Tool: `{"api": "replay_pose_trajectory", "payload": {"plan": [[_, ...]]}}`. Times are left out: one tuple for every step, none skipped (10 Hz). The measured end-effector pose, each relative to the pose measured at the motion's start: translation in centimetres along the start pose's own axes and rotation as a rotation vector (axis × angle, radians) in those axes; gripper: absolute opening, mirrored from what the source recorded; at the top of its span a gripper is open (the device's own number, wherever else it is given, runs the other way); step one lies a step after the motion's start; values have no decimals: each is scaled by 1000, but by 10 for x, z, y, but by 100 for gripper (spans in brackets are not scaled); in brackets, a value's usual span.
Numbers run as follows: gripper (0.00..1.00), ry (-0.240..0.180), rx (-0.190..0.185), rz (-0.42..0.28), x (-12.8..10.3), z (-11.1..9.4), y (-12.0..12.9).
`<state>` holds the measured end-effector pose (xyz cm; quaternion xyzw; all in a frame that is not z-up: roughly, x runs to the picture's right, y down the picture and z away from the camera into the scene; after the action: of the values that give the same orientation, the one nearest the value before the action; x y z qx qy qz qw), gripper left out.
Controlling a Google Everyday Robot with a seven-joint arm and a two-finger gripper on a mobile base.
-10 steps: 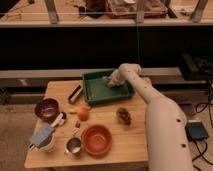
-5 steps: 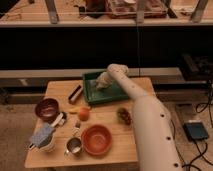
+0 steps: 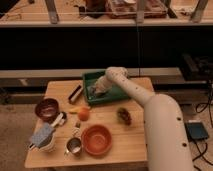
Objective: Wipe tray with towel
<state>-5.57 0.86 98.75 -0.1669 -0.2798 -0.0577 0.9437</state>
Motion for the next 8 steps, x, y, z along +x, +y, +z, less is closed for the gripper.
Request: {"api": "replay_pose_trajectory", "payload": {"plan": [[0, 10, -6, 10, 4, -6, 7], [0, 21, -8, 20, 11, -12, 12], [0, 46, -2, 40, 21, -22, 18], [0, 71, 14, 62, 33, -30, 21], [0, 94, 32, 80, 44, -39, 21], [0, 124, 54, 105, 59, -50, 22], [0, 161, 84, 137, 77, -62, 21], [0, 185, 106, 157, 89, -69, 20]]}}
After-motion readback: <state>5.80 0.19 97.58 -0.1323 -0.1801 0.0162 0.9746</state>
